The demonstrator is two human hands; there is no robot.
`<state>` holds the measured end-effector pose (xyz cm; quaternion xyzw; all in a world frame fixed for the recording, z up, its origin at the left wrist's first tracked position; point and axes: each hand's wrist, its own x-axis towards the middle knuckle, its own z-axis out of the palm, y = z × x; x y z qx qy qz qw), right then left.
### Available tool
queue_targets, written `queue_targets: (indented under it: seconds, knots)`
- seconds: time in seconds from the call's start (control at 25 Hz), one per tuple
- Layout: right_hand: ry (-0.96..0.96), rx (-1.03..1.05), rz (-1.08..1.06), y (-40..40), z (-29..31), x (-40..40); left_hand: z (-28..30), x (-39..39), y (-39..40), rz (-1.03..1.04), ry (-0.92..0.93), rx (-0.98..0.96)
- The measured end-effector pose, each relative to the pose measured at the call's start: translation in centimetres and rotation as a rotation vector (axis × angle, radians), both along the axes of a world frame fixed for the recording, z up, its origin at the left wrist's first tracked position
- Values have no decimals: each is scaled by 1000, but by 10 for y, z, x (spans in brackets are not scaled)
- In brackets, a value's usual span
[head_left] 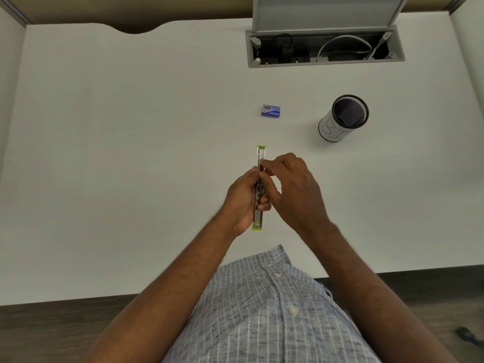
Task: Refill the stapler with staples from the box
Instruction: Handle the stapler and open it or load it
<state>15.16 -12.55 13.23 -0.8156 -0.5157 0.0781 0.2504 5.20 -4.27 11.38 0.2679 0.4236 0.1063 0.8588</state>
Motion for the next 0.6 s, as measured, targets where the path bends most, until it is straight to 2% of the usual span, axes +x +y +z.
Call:
queue_targets:
  seconds: [0.12,0.2,0.36,0.48,0.6]
  knots:
    - [116,22,31,-3,4,2,2,0,5,44,-38,-60]
    - [190,28,127,-10,7,6,4,-1,10,80,-90,-140]
    - [247,-120,315,-24,9,12,5,-1,19,143,-157,-267]
    - [200,-164,319,-24,8,10,6,-2,17,123,-192,-260]
    - [360,-62,283,-22,8,9,9,-2,15,77,-212,-243]
